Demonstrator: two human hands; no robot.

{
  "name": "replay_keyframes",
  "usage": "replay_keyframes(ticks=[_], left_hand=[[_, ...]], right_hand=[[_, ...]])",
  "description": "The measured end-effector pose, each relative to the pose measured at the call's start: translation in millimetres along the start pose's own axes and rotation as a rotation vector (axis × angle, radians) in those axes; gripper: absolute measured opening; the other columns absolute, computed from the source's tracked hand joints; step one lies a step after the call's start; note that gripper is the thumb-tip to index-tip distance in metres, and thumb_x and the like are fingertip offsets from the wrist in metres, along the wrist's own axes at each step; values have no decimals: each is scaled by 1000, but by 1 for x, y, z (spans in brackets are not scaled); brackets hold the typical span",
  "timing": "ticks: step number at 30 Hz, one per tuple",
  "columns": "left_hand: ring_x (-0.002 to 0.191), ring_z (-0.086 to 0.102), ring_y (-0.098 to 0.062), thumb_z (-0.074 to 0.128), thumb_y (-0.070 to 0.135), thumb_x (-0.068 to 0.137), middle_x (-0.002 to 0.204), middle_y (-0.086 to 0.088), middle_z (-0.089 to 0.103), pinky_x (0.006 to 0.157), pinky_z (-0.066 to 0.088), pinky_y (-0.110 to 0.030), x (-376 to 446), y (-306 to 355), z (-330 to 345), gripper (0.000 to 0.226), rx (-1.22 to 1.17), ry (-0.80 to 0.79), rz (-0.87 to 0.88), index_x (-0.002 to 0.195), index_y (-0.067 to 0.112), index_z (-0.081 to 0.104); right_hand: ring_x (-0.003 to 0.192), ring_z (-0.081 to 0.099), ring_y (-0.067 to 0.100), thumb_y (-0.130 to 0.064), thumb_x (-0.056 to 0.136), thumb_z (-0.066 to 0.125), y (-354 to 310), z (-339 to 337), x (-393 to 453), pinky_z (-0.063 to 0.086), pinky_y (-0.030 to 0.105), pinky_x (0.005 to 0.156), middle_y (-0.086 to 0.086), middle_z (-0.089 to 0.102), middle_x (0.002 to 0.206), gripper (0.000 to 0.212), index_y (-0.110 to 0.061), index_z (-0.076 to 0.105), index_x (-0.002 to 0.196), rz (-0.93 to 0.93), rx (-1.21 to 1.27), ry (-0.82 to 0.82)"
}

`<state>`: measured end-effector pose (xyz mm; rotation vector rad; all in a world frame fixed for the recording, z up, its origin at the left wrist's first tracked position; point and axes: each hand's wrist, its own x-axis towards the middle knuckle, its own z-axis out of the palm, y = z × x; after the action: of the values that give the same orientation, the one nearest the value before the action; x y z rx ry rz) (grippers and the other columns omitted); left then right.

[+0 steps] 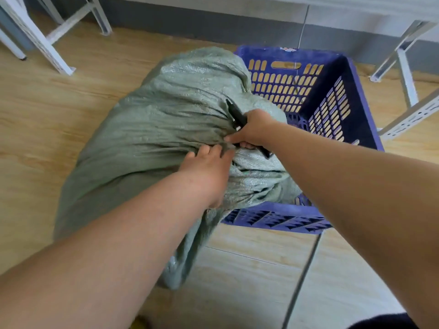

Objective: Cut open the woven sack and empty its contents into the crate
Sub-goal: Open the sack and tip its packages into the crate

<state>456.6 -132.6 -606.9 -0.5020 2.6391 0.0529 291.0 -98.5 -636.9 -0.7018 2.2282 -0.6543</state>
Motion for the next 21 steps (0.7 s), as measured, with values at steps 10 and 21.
replay_keyframes(ticks=[10,21], left_hand=[[147,-1,-26,43,0,84,161,1,-3,117,5,-53,14,-17,10,79,-81,95,165,150,35,18],[145,-20,-28,40,33,98,160,-2,11,110,-18,-56,28,19,13,40,188,-143,117,137,35,46]], right_hand=[[86,59,21,-17,79,64,-45,-41,40,42,26,71,3,64,93,31,-14,64,110,-186,116,577],[78,63,21,-28,93,61,57,-8,-3,55,31,66,8,64,102,42,-21,51,134,242,-41,3]])
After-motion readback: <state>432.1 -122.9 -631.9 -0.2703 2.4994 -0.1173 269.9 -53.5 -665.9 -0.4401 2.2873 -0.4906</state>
